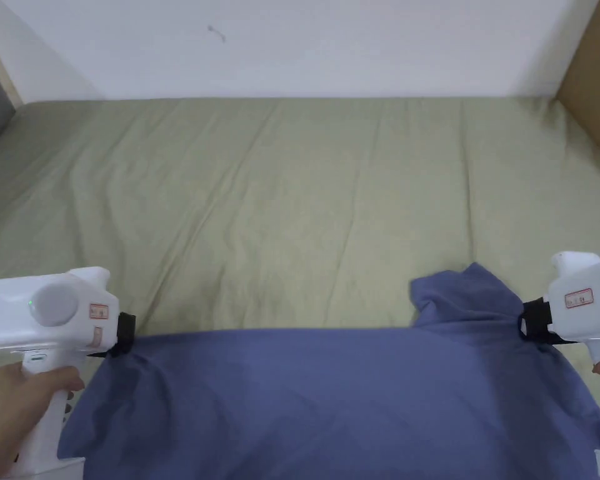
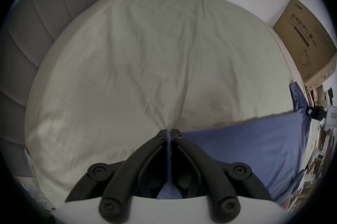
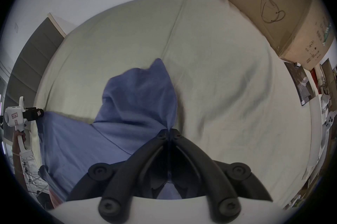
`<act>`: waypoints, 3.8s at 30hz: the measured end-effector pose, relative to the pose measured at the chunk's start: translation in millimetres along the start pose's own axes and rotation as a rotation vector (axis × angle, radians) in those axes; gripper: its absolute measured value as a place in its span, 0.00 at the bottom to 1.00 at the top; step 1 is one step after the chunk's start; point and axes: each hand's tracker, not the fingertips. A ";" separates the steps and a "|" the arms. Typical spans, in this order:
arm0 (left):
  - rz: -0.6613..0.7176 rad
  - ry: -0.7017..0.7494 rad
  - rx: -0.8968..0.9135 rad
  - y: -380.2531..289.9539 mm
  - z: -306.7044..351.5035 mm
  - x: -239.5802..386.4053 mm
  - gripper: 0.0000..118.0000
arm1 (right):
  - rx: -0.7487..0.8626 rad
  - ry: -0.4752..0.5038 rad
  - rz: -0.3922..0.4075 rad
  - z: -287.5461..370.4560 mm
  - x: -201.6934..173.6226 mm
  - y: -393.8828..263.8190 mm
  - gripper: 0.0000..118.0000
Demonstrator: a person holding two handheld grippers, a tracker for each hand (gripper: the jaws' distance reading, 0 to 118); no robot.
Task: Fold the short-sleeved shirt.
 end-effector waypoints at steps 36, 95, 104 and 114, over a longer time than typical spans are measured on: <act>0.194 -0.204 0.160 -267.6 203.5 -72.5 0.00 | 0.197 -0.022 0.023 185.5 -77.7 -279.0 0.00; -0.317 -0.554 -0.064 -252.7 139.2 203.2 0.64 | 0.152 0.047 -0.379 142.2 -50.6 -320.9 0.00; -0.018 -0.580 -0.028 -225.2 128.6 141.5 0.01 | 0.171 0.081 -0.352 142.7 -57.3 -310.6 0.00; -0.135 -0.715 -0.219 -262.4 93.2 221.6 0.01 | 0.161 0.071 -0.345 141.9 -55.5 -311.8 0.00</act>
